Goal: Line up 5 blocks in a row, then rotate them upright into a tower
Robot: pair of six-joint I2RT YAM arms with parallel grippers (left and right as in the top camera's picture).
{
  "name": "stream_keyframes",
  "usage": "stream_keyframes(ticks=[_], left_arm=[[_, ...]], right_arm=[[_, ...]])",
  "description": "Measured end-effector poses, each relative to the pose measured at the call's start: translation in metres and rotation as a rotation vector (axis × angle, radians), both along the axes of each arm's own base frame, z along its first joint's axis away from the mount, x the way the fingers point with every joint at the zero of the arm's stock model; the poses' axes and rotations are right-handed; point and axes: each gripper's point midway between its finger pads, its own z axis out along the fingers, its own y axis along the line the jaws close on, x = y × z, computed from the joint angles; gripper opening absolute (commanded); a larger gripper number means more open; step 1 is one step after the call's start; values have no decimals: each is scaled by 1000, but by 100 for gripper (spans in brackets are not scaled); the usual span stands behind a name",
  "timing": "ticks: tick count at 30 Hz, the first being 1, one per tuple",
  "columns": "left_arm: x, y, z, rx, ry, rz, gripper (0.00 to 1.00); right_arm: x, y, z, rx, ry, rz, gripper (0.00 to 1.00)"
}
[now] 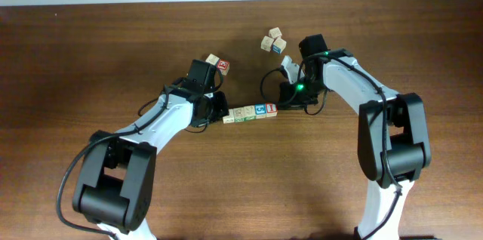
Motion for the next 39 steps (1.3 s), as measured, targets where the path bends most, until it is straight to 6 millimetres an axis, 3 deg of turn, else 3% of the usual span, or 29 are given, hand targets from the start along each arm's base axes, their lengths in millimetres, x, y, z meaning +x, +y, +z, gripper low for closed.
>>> stream_keyframes(ticks=[18,39], left_arm=[[-1,-1,2,-38,-4,-75,0],[-16,-1,-1,-57,74,-58,0]], right_arm=[[-3,-1,0,-3,14,-1,6],[-5,-1,0,-5,28,-12,6]])
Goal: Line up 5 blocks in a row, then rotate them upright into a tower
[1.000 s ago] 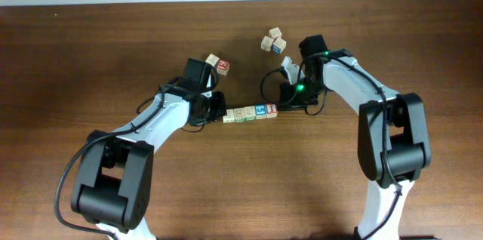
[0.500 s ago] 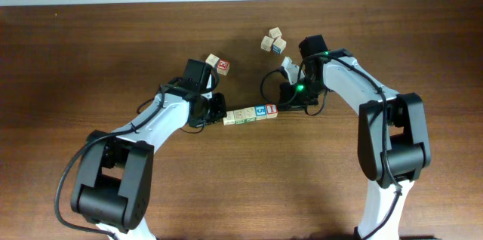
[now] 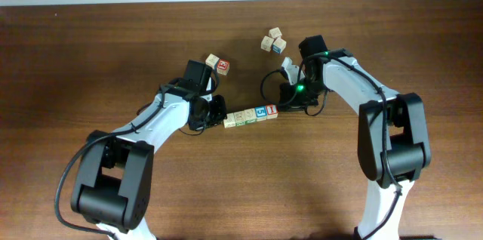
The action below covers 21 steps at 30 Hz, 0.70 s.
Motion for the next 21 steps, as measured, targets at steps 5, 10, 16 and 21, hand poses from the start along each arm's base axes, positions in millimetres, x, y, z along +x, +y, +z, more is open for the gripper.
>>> stream_keyframes(ticks=[5,10,16,21], left_arm=[[0,1,0,-4,9,23,0],[-5,2,-2,1,34,33,0],[-5,2,-2,1,38,36,0],[-5,2,-2,1,37,36,0]], right_arm=[[0,-2,-1,-17,16,-29,6],[0,-3,-2,-21,21,-40,6],[0,-3,-2,-21,22,-40,6],[0,-3,-2,-21,22,-41,6]])
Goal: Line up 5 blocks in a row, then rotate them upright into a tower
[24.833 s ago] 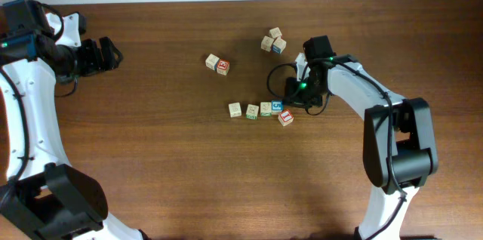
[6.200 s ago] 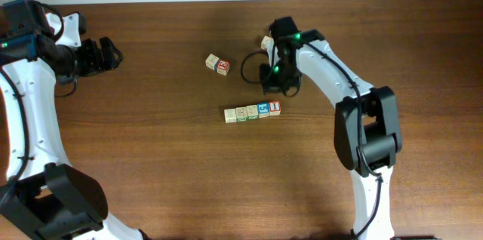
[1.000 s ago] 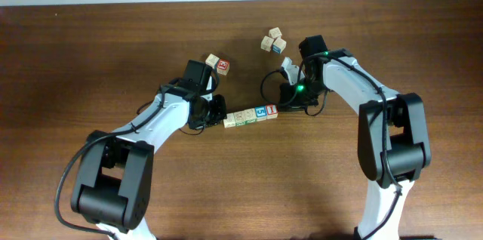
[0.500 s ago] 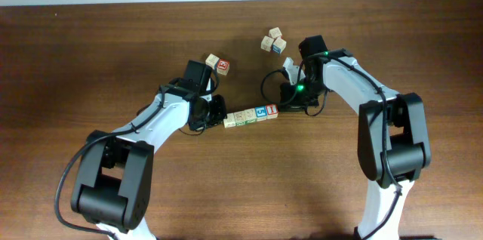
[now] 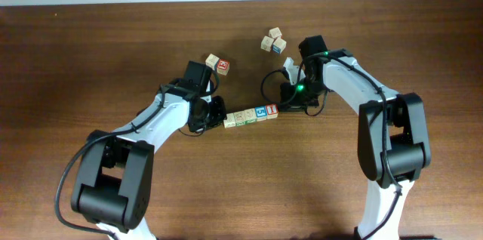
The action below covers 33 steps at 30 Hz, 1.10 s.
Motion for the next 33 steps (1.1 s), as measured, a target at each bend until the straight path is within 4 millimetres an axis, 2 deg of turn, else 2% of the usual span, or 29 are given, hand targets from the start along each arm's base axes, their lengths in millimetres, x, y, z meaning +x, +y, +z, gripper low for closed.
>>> stream_keyframes(ticks=[33], left_arm=[[13,-7,4,-30,-59,-9,0]], right_arm=[[0,-5,-1,-16,7,-13,4]])
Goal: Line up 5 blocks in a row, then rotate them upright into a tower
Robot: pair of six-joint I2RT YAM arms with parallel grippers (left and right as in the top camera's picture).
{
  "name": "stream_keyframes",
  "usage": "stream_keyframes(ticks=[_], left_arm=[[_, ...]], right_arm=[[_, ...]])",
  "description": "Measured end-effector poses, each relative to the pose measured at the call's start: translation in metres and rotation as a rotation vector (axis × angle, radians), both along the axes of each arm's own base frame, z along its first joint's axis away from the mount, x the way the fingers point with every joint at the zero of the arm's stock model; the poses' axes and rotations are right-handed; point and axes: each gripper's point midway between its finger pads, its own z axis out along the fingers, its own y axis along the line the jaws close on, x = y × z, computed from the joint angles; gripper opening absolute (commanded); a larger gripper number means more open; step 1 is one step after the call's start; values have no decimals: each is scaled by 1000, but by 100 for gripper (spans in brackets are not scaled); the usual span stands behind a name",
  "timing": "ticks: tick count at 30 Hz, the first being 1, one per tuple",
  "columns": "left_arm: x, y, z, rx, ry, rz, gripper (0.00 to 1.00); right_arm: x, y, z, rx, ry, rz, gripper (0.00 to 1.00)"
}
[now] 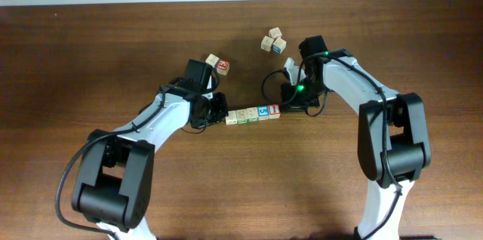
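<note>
A row of several wooden letter blocks lies mid-table, slanting up to the right. It ends in a blue "5" block and a red-faced block. My left gripper is against the row's left end. My right gripper sits at the red block's right side. Both sets of fingers are dark and seen from above, so their state is hidden.
Two loose blocks, one tan and one red-faced, lie behind the left gripper. A cluster of three loose blocks sits behind the right gripper. The wooden table's far edge runs along the top of the view.
The left gripper has moved slightly to the right. The row now lies a few pixels further right, with its red end closer to the right gripper. The right arm looks unchanged.
The row first lay between the two grippers. By 1.8 s ago the left gripper had shifted and the row's left end sat lower, tilting it more. That held 1.1 s ago. Now the row is nudged right and slightly flatter.
</note>
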Motion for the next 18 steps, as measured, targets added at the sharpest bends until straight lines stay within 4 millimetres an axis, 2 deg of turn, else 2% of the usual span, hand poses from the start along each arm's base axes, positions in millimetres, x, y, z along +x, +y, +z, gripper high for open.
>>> stream_keyframes(ticks=[13,18], left_arm=[[0,0,0,0,0,0,0],[0,0,0,0,0,-1,0]], right_arm=[[14,-21,17,190,-25,-40,4],[6,-17,17,283,-27,-10,4]])
